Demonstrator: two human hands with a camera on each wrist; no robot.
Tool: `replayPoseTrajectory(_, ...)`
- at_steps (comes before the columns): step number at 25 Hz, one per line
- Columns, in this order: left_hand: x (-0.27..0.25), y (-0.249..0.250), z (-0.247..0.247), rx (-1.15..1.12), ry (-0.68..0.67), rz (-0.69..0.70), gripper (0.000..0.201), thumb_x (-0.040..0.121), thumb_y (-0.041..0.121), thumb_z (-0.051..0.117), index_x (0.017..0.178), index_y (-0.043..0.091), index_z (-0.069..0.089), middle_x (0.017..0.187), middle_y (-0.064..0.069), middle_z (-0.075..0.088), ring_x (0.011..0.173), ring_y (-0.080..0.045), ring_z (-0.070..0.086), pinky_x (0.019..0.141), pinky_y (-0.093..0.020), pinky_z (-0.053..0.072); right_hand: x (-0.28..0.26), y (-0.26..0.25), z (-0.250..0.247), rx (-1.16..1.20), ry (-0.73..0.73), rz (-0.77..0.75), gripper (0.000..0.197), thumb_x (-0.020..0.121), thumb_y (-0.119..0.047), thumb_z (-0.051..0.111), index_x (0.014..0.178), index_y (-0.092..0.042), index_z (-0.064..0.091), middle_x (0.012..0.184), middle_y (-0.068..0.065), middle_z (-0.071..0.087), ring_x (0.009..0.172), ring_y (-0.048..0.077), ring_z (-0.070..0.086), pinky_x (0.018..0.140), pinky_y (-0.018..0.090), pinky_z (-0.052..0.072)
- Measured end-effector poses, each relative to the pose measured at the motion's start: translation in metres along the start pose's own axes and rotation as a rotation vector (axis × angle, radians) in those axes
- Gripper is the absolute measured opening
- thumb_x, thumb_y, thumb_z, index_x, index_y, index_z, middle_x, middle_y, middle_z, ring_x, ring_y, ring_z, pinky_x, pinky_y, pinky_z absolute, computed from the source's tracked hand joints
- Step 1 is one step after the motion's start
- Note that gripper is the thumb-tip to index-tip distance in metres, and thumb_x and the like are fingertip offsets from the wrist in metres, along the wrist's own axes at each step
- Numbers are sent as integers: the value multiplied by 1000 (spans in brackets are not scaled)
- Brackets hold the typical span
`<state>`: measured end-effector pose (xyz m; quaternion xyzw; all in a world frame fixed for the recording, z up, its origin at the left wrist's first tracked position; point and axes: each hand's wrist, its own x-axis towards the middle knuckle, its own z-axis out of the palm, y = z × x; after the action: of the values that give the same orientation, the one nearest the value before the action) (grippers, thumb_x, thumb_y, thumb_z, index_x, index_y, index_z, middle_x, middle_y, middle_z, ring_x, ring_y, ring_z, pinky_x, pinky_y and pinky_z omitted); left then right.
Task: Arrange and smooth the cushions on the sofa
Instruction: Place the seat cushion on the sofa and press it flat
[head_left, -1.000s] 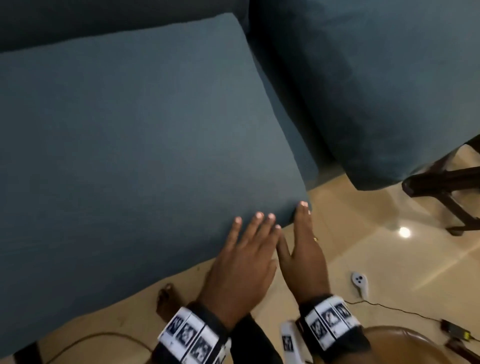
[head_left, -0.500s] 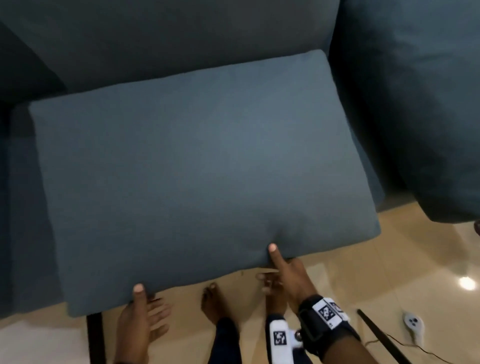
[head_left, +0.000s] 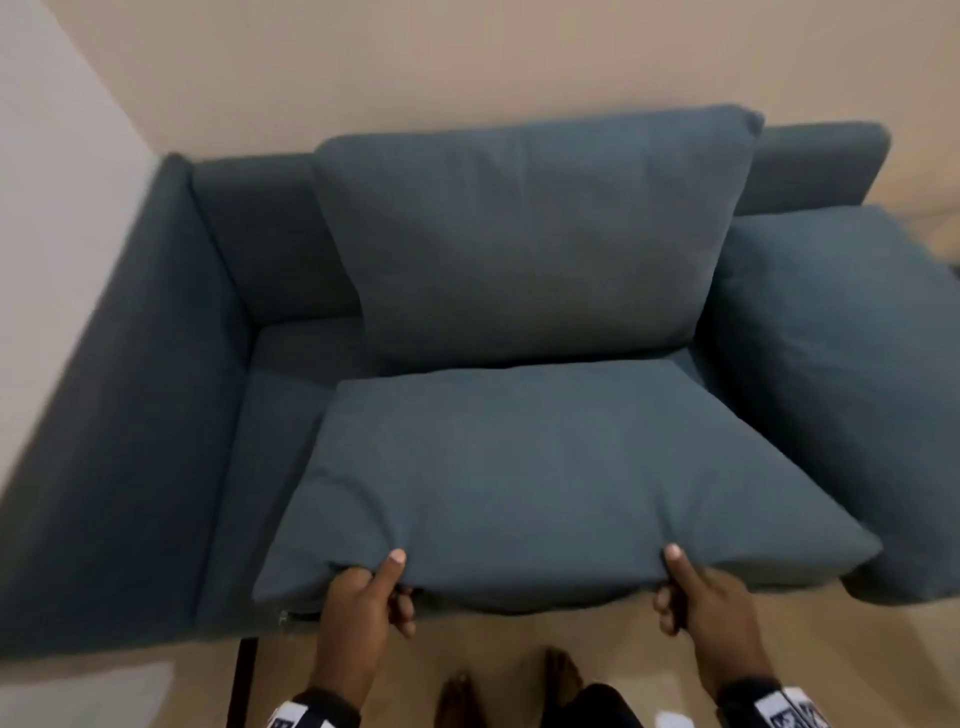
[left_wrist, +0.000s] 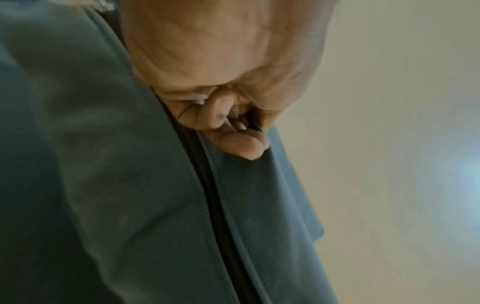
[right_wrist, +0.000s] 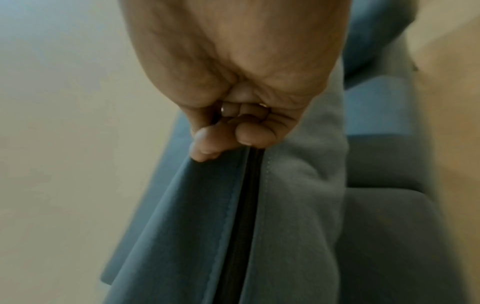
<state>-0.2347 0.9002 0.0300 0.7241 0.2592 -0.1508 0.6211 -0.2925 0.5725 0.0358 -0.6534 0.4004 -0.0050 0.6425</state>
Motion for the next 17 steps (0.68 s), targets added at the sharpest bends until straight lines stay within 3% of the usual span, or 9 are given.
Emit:
replayPoseTrajectory(3,4,83,6,-43,25,81,45,101,23,58,64,-1,56,45,-8,51,35,-18,46,37,-27,40,24,-93,8,-28,-21,-173,44,99,-17,62,67,13,57,46,17,56,31,20,43,33,23,36)
replayPoseTrajectory(5,17,140,12,-7,31,163,45,102,27,55,64,3,56,45,-7,52,33,-18,46,34,-24,35,56,-158,18,-92,-63,-256,47,100,-21,61,67,11,59,49,18,61,29,21,45,31,25,37)
replayPoseTrajectory(8,62,209,22,117,37,181,40,104,30,49,72,7,54,48,-6,59,32,-18,49,30,-19,26,111,-234,45,-222,-158,-203,45,102,-27,58,72,6,62,56,20,66,32,22,53,33,25,41)
replayPoseTrajectory(11,107,232,34,204,38,61,43,104,35,43,78,3,58,52,-9,64,35,-23,52,34,-19,32,145,-253,84,-507,-224,-173,47,104,-36,53,75,0,63,51,8,66,38,20,61,43,28,48)
replayPoseTrajectory(12,113,235,34,229,70,66,46,104,38,44,80,1,59,53,-9,65,37,-24,53,37,-21,35,148,-254,97,-665,-195,-255,49,104,-42,52,75,-4,64,55,7,68,47,23,66,51,31,52)
replayPoseTrajectory(14,124,243,32,266,184,172,41,102,41,51,91,3,62,57,-8,67,40,-26,56,39,-26,42,153,-263,123,-995,-12,-570,44,99,-54,51,84,-14,62,79,10,73,76,32,71,68,39,53)
replayPoseTrajectory(16,131,250,25,236,253,271,32,97,39,62,119,16,56,64,-10,70,43,-25,61,41,-29,49,150,-272,157,-1130,61,-913,45,94,-59,52,112,-19,60,107,11,68,100,36,65,83,46,49)
replayPoseTrajectory(17,137,250,23,290,262,299,44,96,38,64,134,25,48,70,-10,71,46,-23,64,45,-31,52,149,-272,176,-1179,-12,-1000,55,94,-63,50,131,-23,54,120,9,63,111,35,62,94,50,44)
